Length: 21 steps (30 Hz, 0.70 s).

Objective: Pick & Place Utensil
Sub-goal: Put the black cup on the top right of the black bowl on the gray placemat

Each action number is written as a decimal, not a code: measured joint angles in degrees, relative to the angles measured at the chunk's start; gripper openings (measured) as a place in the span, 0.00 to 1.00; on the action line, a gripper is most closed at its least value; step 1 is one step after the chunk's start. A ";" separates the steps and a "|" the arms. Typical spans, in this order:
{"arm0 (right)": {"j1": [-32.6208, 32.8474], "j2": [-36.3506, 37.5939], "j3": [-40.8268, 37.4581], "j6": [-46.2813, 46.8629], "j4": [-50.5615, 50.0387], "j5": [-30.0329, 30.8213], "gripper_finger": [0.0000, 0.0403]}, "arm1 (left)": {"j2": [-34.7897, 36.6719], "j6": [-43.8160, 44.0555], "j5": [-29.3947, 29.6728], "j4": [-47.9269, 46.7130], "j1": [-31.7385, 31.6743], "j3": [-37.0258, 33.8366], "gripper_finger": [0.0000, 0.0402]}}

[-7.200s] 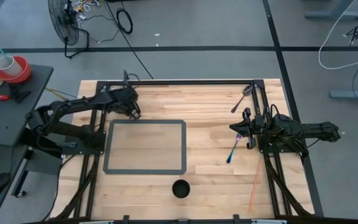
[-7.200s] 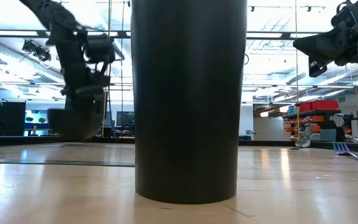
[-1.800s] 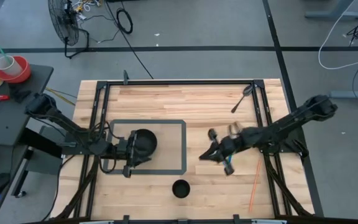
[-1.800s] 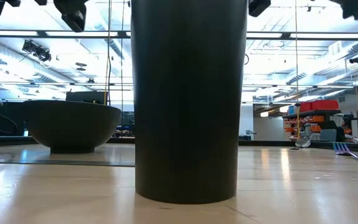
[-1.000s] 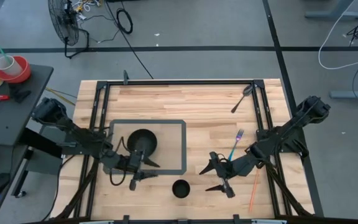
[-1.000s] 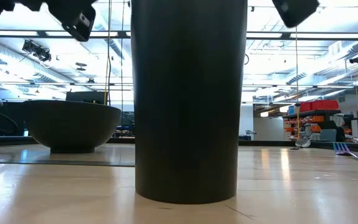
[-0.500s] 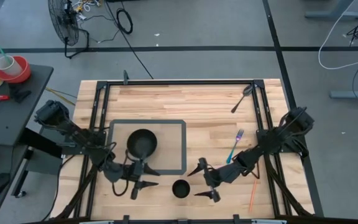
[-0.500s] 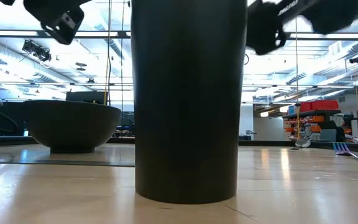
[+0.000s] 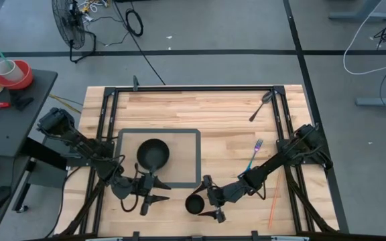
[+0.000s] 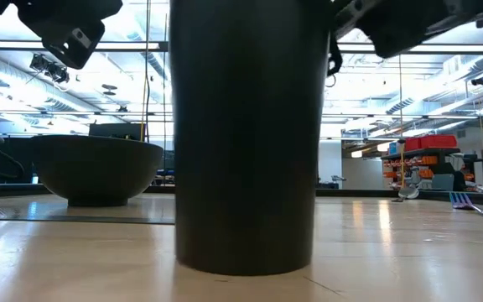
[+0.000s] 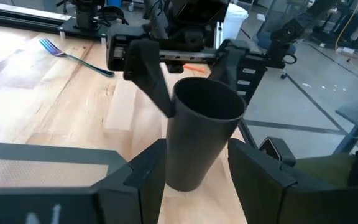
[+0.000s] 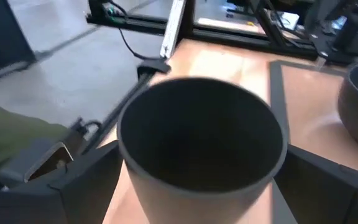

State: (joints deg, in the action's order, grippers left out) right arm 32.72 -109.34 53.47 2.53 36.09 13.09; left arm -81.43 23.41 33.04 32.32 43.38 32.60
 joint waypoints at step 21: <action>-4.11 0.94 0.31 5.95 8.35 1.29 0.76 | 4.05 -4.20 -1.76 -0.24 -0.02 -0.07 0.44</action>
State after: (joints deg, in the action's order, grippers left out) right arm 28.61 -108.39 53.78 8.48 44.45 14.38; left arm -77.38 19.21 31.27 32.08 43.35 32.53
